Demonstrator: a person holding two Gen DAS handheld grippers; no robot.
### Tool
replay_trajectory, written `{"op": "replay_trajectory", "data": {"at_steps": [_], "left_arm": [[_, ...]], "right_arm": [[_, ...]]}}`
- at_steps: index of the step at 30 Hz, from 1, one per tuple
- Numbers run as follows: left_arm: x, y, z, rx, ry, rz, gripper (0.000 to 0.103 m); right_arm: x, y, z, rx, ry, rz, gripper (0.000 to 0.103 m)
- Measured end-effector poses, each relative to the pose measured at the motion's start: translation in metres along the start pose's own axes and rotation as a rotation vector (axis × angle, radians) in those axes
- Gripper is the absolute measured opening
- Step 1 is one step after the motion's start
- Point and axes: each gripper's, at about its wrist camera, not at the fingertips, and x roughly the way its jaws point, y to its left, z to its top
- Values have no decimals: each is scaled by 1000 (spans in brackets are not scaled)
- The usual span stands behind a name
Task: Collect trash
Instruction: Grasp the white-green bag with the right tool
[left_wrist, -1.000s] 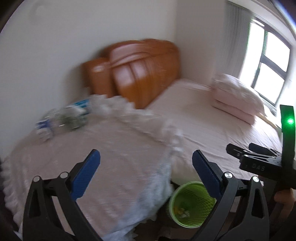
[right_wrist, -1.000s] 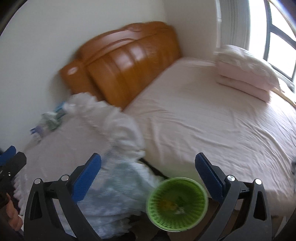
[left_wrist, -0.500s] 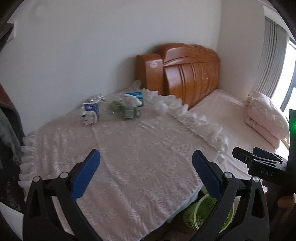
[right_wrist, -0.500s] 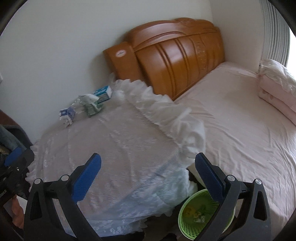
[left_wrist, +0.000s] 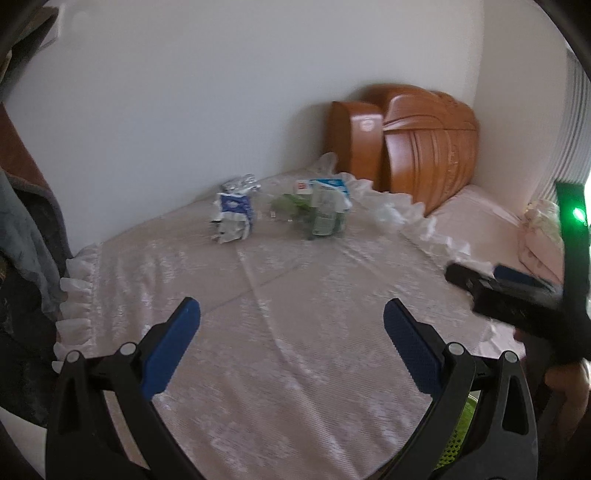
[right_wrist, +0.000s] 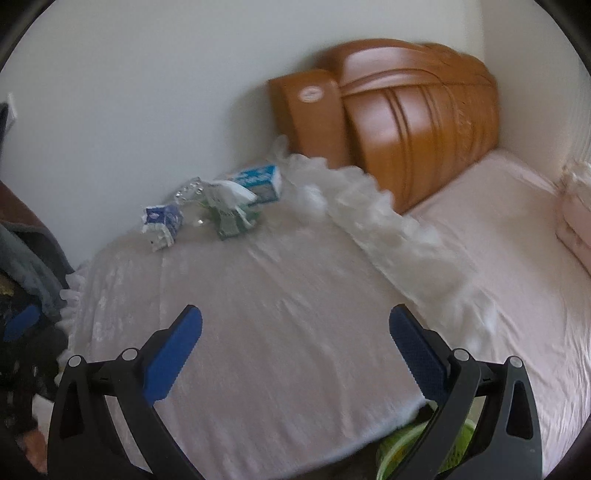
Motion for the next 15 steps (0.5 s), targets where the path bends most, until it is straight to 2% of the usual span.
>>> {"op": "replay_trajectory", "data": {"at_steps": [6,9,15], "left_arm": [[22,27,10,-36,21,28,95],[32,37,16,-50,28,36,95],[51,51,30,-54,32,48,95]], "right_arm": [[61,37,40,-24,-5,16,101],[107,56,63,11,29,33,100],[166,74,82,64,91,36,100]]}}
